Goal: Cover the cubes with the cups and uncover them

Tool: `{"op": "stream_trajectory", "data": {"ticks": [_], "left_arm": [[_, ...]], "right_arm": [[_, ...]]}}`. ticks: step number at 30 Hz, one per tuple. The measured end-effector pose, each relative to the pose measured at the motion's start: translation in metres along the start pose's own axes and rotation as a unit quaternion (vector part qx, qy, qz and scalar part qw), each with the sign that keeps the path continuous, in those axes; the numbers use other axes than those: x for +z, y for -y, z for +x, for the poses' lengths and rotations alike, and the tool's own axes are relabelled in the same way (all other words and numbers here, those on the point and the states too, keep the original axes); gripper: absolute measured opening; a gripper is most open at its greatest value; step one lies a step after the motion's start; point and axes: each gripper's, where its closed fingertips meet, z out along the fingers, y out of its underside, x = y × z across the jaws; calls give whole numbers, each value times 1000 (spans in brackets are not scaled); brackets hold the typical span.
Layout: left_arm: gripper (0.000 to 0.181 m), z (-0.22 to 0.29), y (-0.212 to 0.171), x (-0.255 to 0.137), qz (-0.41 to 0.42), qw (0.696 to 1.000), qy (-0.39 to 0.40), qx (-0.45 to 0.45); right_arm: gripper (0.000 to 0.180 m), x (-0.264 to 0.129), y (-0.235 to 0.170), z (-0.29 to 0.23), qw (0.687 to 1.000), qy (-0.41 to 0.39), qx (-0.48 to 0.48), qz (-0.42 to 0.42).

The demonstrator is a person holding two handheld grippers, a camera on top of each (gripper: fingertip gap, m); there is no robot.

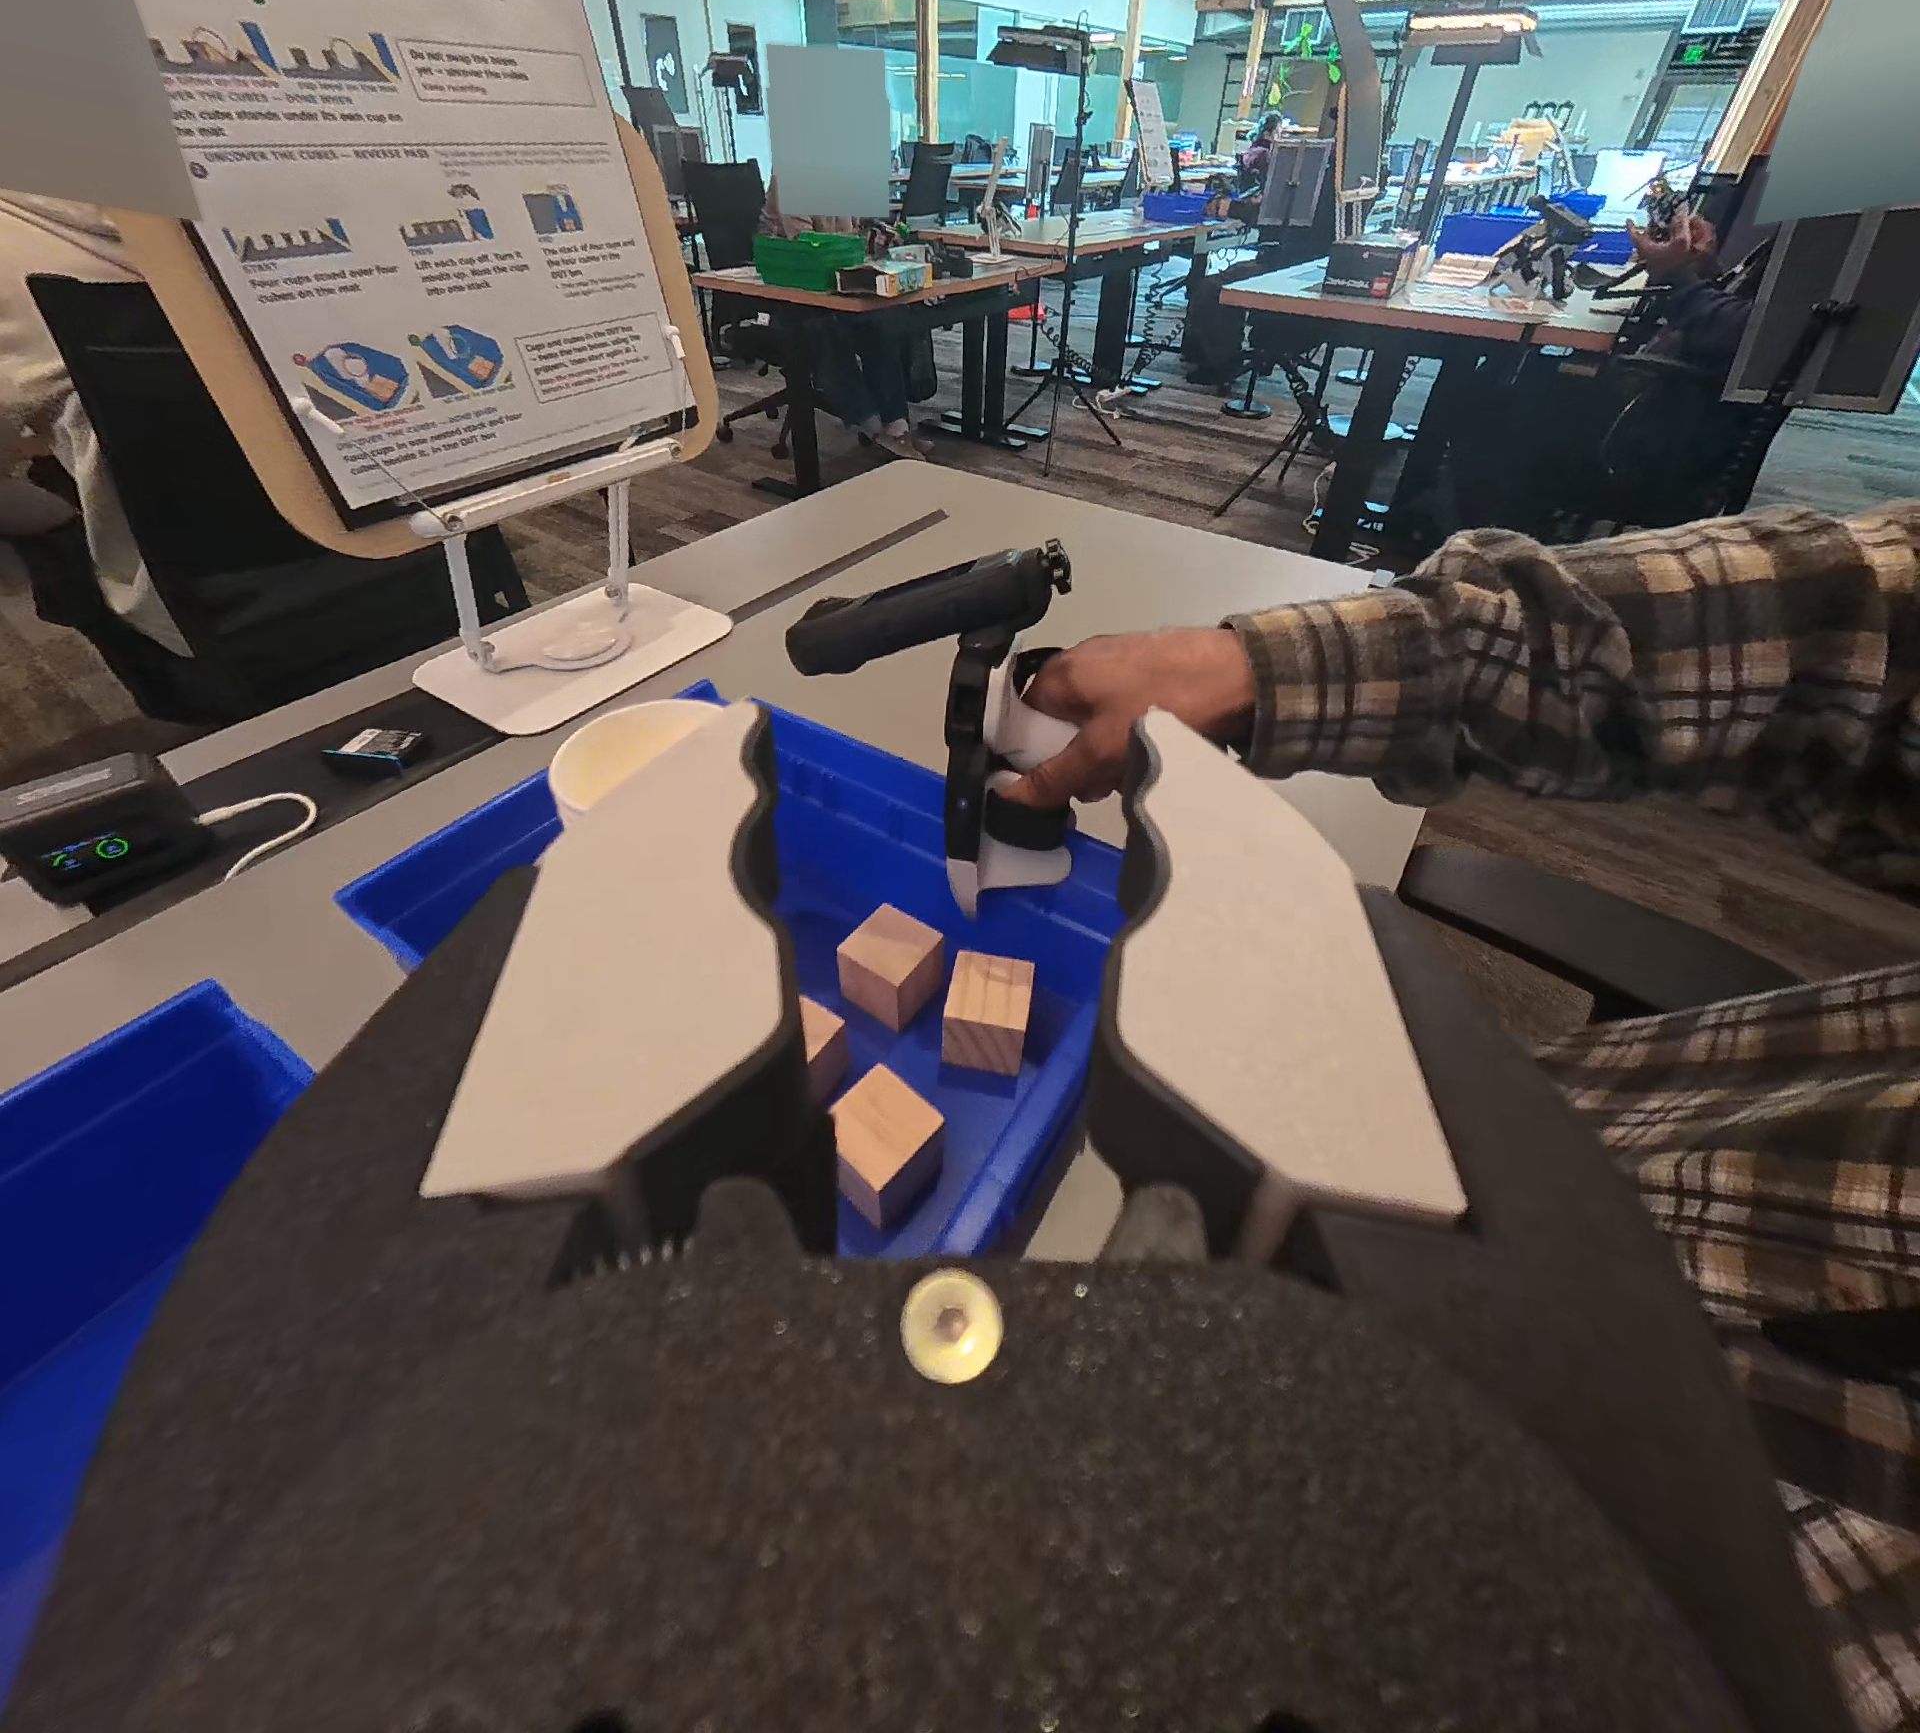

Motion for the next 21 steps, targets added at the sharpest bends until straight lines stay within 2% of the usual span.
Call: {"op": "stream_trajectory", "data": {"ticks": [3,7,10,14,17,21], "left_arm": [[63,-2,1,-3,5,1000,1,-3],[64,-6,2,-7,9,1000,9,-4],[67,-14,2,-10,12,1000,22,-7],[73,-29,5,-13,29,998,54,-13],[81,-43,6,-12,38,995,88,-13],[89,-80,-7,-22,4,984,176,-13]], "right_arm": [[27,0,-3,-15,999,46,1,-2],[60,-15,-10,-33,989,147,1,17],[70,-35,-22,-33,979,192,-30,54],[72,-75,-33,-16,951,220,-97,193],[72,-103,-43,15,916,201,-140,319],[71,-120,-66,64,863,177,-159,446]]}}
